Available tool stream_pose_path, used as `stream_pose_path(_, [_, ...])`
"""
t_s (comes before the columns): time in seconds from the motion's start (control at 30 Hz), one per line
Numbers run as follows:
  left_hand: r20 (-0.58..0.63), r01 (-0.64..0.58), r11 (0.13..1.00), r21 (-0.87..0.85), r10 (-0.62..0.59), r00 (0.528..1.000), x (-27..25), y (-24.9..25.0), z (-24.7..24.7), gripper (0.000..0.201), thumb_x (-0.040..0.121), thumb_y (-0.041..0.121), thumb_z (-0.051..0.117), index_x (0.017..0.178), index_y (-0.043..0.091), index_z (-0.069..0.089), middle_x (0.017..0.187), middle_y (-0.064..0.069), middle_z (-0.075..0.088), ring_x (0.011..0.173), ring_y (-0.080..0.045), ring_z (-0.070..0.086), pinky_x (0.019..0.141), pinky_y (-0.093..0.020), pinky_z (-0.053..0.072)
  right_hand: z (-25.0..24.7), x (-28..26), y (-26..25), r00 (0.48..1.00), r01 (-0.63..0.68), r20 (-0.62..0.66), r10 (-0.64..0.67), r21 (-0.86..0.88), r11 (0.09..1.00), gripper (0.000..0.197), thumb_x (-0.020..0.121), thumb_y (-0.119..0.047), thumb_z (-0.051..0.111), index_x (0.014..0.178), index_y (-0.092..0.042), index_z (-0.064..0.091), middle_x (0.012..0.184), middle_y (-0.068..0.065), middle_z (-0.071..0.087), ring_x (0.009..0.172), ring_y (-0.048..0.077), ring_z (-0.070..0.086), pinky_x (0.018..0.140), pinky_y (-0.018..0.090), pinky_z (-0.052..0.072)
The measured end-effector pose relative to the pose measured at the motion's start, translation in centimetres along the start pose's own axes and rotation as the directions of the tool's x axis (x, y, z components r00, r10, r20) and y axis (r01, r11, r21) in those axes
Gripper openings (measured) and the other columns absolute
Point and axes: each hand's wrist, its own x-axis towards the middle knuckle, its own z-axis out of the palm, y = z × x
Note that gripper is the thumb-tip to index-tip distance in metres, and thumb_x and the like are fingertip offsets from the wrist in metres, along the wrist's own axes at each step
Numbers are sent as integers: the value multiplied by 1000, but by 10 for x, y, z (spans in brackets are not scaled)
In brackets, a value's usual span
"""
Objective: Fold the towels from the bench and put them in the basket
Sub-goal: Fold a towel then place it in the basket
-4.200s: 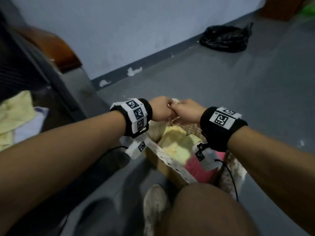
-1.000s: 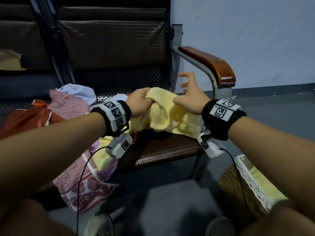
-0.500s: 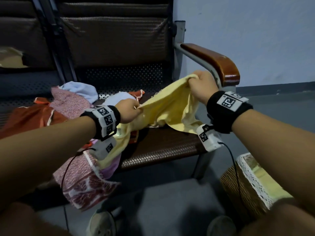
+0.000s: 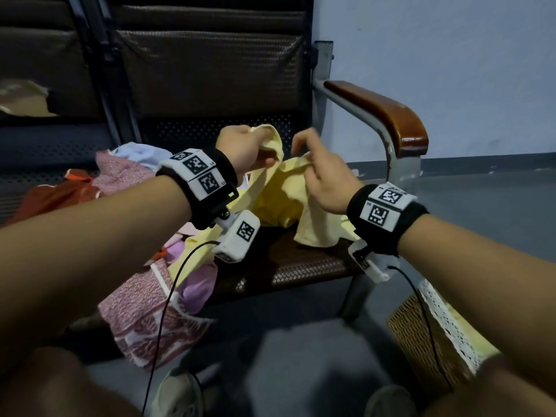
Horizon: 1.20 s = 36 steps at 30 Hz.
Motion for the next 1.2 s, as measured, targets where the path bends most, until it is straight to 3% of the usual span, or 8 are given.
stream_pose_path(0.13, [22,-8,993,-121,10,1000,2,11,-2,20,92,3,62,73,4,55,67,-8,64,52,-16,67,63,-28,58,6,-9,0,931,-45,348,108,-186,982,41,87,1,45,83,-33,67,91,-12,68,89,11,63,88,33,52])
stream_pose_path(0.27, [159,25,977,-213,9,987,-6,15,10,24,89,-2,66,73,7,51,74,-10,65,61,-16,68,63,-26,59,20,-9,-5,887,-250,376,268,-96,963,31,92,-21,52,71,-33,71,92,-6,72,91,13,61,90,34,51])
stream_pose_path(0.4, [278,38,987,-159,7,961,-14,13,20,24,87,1,72,78,10,51,91,-14,67,85,-23,71,78,-31,62,37,5,-24,871,-415,361,333,176,893,59,84,-66,55,107,-14,71,96,7,72,88,26,67,81,44,56])
stream_pose_path(0.5, [238,-33,998,-60,46,970,-11,17,17,29,85,-1,73,72,14,52,81,-10,66,80,-23,70,72,-31,61,44,14,-17,896,-434,207,393,214,875,38,98,-40,53,111,-7,67,105,16,71,98,34,67,90,50,55])
stream_pose_path(0.7, [19,-129,975,179,127,992,10,8,-19,30,89,-3,63,74,15,44,70,-11,53,53,-18,60,59,-34,57,28,29,4,743,-533,59,667,653,537,26,95,-19,42,80,-15,62,81,8,64,85,31,63,76,44,54])
stream_pose_path(0.83, [29,-185,824,536,201,979,10,-1,-31,18,78,14,66,75,20,49,75,-8,68,64,-27,72,62,-43,62,17,27,10,829,-455,-80,553,478,751,28,90,-34,49,75,-20,68,72,-3,69,74,17,67,68,30,52])
stream_pose_path(1.0, [-190,-18,911,412,105,976,29,-4,-50,13,80,9,44,89,6,52,106,-27,66,80,-41,71,62,-45,62,14,12,23,951,-304,29,308,-94,948,16,83,-33,75,87,-19,68,78,-4,66,69,13,64,55,23,45])
stream_pose_path(1.2, [-293,98,980,176,-43,955,40,-1,-65,24,92,6,49,108,9,66,78,-2,50,72,-20,55,49,-23,44,17,-3,36,842,-274,340,419,-400,875,30,91,-40,67,71,-17,67,64,0,59,60,15,55,51,27,38])
